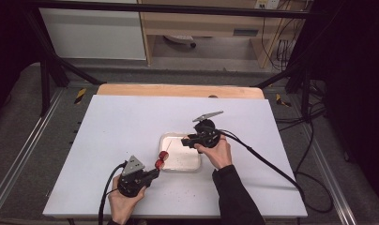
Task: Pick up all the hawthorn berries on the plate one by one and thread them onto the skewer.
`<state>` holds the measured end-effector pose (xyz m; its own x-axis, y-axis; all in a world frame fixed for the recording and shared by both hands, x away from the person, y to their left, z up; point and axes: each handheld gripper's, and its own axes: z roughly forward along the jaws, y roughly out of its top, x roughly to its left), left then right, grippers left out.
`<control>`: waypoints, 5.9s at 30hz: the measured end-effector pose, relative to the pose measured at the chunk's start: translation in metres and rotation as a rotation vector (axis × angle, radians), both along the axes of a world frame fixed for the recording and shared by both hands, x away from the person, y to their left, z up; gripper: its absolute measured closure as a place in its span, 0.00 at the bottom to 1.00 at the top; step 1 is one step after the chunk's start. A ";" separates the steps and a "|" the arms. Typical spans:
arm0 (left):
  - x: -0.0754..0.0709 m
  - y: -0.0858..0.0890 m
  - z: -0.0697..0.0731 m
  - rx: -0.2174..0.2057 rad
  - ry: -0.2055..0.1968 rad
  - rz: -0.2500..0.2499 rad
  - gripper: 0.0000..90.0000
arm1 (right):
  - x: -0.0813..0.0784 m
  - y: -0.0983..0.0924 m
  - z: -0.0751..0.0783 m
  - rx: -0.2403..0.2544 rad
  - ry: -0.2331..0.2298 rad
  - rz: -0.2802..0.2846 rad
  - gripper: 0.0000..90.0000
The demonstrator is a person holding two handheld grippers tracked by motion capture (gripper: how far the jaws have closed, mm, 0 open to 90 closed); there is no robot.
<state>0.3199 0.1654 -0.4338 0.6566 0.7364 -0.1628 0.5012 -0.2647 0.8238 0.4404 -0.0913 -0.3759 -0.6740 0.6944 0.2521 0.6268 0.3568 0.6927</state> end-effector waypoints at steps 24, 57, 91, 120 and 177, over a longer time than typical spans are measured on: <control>-0.003 -0.024 0.003 -0.007 0.013 0.014 0.98 | -0.026 -0.034 -0.015 0.327 -0.107 -0.162 0.69; -0.004 -0.048 0.001 -0.071 0.027 0.065 0.98 | -0.031 -0.027 -0.011 0.557 -0.252 -0.265 0.69; 0.001 -0.068 0.008 -0.166 0.033 0.126 0.98 | -0.034 -0.019 -0.016 0.699 -0.265 -0.308 0.69; 0.002 -0.066 0.006 -0.160 0.033 0.132 0.98 | -0.035 -0.018 -0.015 0.721 -0.242 -0.296 0.69; 0.008 -0.065 0.005 -0.165 0.025 0.148 0.98 | -0.048 -0.010 -0.031 0.641 -0.186 -0.241 0.69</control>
